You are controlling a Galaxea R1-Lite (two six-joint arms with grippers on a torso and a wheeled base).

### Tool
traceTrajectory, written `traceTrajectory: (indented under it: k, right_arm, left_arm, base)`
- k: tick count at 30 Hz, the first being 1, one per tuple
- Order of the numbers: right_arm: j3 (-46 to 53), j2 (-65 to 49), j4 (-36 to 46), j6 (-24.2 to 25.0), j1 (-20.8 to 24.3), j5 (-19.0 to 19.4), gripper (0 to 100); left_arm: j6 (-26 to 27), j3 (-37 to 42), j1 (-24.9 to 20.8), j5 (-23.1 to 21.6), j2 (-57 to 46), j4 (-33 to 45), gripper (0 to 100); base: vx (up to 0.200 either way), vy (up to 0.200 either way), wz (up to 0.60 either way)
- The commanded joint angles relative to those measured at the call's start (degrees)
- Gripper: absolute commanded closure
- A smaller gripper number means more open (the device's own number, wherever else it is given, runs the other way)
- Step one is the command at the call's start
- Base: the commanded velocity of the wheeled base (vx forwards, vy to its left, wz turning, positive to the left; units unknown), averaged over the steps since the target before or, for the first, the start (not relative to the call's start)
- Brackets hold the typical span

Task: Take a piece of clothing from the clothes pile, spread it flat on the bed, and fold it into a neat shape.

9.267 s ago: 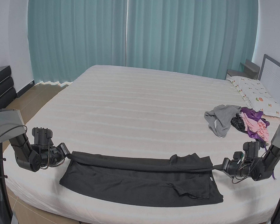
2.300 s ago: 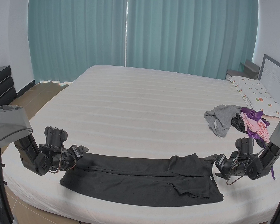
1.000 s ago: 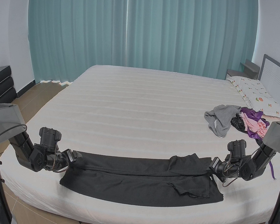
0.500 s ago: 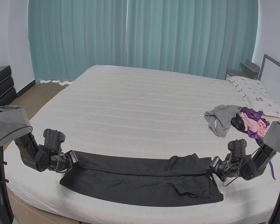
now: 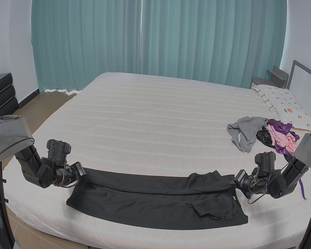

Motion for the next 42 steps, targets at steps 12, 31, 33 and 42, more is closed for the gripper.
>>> traceTrajectory:
  k: [12, 31, 33, 42]
  right_arm:
    - [-6.50, 3.17, -14.84, 9.07, 0.22, -4.62, 100]
    - [8.53, 1.68, -19.41, -3.06, 0.57, -4.62, 100]
    - [9.23, 1.68, -19.41, -3.67, 0.66, -4.62, 100]
    - [11.78, 1.59, -19.85, -7.01, 0.57, -4.19, 100]
  left_arm:
    - [-10.09, -6.97, 0.02, 4.38, 4.18, -20.74, 100]
    - [1.07, 5.42, 0.29, 4.11, 4.79, -25.58, 100]
    - [2.83, 7.00, 0.38, 4.11, 4.27, -25.40, 100]
    - [5.91, 9.11, 0.99, 4.11, 3.83, -25.23, 100]
  base:
    - [0.000, 0.000, 0.00]
    - [0.000, 0.000, 0.00]
    - [0.000, 0.000, 0.00]
    - [0.000, 0.000, 0.00]
